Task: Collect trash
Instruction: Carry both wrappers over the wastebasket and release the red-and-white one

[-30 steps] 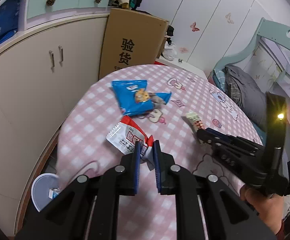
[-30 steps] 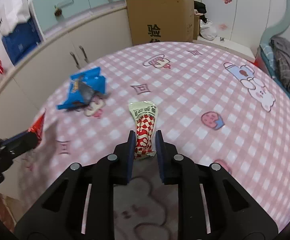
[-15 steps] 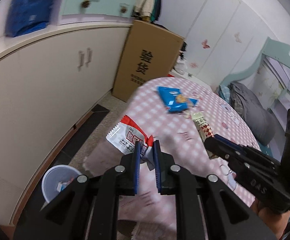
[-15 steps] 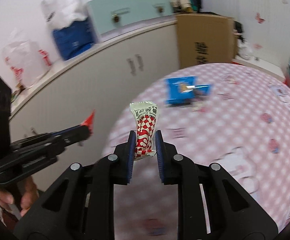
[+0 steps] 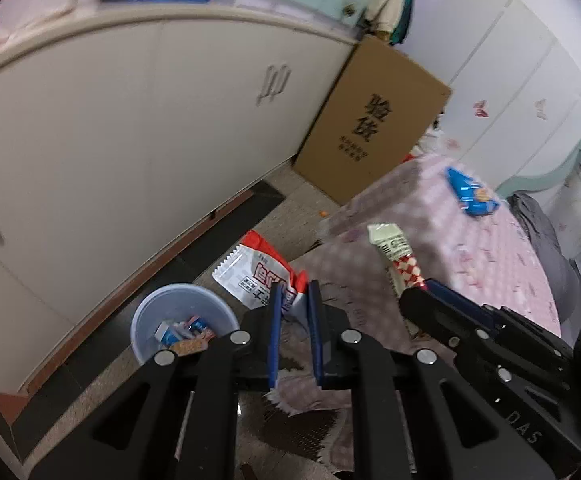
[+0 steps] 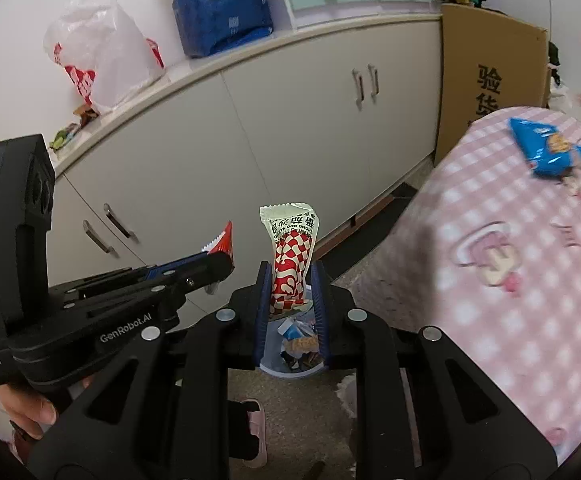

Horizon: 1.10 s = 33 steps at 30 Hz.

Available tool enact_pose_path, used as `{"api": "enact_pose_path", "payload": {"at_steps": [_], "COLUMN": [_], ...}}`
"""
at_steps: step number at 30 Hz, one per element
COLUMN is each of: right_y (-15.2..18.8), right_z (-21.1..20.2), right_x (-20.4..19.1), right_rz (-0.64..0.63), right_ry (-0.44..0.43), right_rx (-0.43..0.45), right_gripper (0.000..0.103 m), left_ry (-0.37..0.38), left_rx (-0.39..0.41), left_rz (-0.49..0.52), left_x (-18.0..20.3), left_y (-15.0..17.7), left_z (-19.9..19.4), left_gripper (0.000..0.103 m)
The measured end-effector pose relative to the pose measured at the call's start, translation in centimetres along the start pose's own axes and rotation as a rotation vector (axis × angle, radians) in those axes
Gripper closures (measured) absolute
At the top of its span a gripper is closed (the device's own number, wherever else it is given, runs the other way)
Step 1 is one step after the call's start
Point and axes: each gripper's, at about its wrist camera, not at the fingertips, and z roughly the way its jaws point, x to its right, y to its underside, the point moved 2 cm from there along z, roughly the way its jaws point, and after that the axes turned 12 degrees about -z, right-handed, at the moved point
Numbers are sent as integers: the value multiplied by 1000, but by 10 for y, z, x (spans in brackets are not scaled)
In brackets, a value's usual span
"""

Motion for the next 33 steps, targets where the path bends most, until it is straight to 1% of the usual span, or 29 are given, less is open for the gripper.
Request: {"api": "enact_pose_path", "payload": {"at_steps": [7,12,13,14,15,16,20,26,33], "right_y": [3,13,14,17,18,20,26,31,32], "right_z": [52,93,99,107,111,116,133,145,151], "right_x": [-14,-13,-13,-13,-13,-13,-14,-19,-24], "right_rz": [10,45,48,52,55,57,63,68,61], "right_ry": [3,8,9,6,5,7,-2,-22,-33], "right_rx": [-45,-91,-100,-114,-120,-127,-162,-190,-197], "right_gripper": [83,83,83,83,83,83,83,83,83], "left_ry": [-74,-97,-103,-125,-138,-149,-161,-198,-208], "left_rx": [-48,-85,-87,-92,-92,-92,-115,-111,-100], "left_rz": [-73,-126,-135,-151,-164,-190,-229,-222,-222], "left_x": [-49,-78,-82,-89,-93,-100,-114,-124,-125], "left_y": [-6,-10,-11,-13,-15,-16,-14,-10,-11], "left_z": [34,59,63,69,72,76,83,83,80], "left_gripper": [90,89,82,75,56,44,42,42,42]}}
